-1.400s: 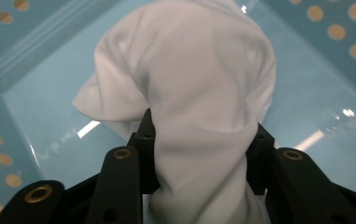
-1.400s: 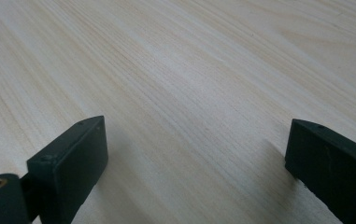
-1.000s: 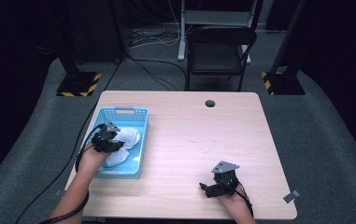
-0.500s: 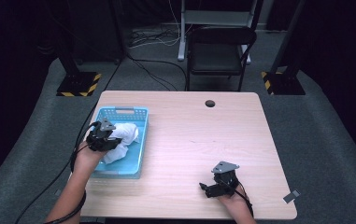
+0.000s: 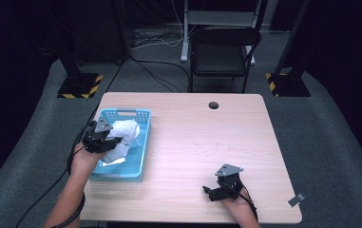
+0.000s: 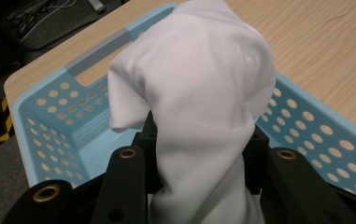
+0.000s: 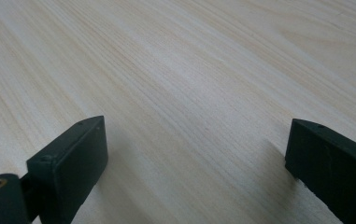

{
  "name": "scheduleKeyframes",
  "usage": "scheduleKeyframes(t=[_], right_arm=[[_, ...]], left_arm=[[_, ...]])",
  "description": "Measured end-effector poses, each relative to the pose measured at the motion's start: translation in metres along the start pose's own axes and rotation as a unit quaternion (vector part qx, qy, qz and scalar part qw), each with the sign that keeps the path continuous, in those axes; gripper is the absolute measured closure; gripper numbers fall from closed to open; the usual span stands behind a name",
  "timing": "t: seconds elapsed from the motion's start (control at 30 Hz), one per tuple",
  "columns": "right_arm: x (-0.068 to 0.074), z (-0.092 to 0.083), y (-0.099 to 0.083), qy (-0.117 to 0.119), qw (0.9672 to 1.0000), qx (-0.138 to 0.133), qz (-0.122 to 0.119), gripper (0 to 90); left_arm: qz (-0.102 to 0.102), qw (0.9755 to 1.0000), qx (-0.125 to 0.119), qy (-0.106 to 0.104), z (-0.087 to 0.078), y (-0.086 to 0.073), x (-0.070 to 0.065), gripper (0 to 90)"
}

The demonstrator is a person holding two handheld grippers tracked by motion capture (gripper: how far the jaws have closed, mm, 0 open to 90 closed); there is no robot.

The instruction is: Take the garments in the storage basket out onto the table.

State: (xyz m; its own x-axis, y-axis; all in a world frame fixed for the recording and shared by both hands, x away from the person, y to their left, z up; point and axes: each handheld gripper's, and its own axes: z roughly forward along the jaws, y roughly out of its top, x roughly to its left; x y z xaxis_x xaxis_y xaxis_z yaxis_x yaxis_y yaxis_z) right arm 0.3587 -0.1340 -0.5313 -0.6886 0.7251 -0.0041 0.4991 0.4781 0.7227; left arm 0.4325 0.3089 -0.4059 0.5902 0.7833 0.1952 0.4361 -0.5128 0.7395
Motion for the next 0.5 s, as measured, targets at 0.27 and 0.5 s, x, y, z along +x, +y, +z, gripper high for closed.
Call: scheduleKeyframes(t=[0.27,0.5], right_arm=[[0.0,0.0,0.0,0.0,1.0,0.0,0.0,5.3],[0.0,0.0,0.0,0.0,1.0,0.0,0.0,5.2]], left_arm=[[-0.002,0.9999,-0.015,-0.001,-0.008,0.003,-0.002,63.5],[0.003,0.9994,-0.034,0.005,-0.02,0.008,-0.005,63.5]])
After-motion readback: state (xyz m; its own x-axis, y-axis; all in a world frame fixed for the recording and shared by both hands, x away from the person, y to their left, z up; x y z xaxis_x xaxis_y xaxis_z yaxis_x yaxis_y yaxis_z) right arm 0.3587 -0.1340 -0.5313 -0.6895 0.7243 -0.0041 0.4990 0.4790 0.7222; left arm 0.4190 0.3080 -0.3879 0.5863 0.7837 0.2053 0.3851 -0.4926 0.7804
